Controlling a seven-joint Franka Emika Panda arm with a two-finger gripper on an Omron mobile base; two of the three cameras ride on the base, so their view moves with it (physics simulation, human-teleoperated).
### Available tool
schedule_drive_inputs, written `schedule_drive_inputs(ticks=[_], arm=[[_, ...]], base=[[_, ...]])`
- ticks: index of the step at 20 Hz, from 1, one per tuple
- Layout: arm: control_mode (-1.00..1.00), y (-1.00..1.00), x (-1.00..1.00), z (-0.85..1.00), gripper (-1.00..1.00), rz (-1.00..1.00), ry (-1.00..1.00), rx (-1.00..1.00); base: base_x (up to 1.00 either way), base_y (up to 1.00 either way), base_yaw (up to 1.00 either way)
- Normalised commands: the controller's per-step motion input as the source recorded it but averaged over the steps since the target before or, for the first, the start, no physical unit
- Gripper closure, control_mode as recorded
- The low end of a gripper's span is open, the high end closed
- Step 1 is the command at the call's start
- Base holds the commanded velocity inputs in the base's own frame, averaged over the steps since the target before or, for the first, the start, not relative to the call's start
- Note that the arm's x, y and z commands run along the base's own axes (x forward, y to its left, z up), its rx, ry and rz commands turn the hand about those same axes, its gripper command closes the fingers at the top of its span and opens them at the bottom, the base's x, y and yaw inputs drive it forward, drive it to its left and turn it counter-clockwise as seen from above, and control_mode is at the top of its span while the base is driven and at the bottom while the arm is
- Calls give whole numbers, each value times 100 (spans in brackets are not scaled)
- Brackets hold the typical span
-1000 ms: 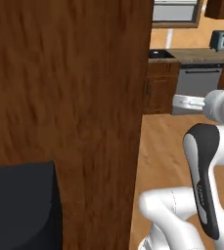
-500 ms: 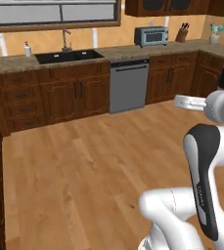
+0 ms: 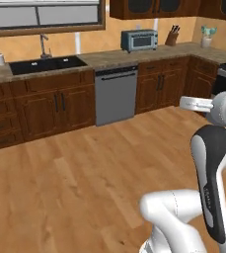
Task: Gather all objects into one cabinet and sort the glasses and bowls to opposite sides.
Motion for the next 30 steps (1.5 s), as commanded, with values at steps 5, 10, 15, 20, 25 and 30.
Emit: schedule_drive_inputs(ticks=[5,10,15,20,25,30], arm=[[100,0,0,0,-100,0,0,0],[100,0,0,0,-100,0,0,0],[100,0,0,0,-100,0,0,0],[100,0,0,0,-100,0,0,0],[100,0,0,0,-100,0,0,0],[100,0,0,0,-100,0,0,0]], base=[[100,8,-37],[97,3,-48],[78,22,-47],[74,0,-62],[63,2,-66],[51,2,-70]])
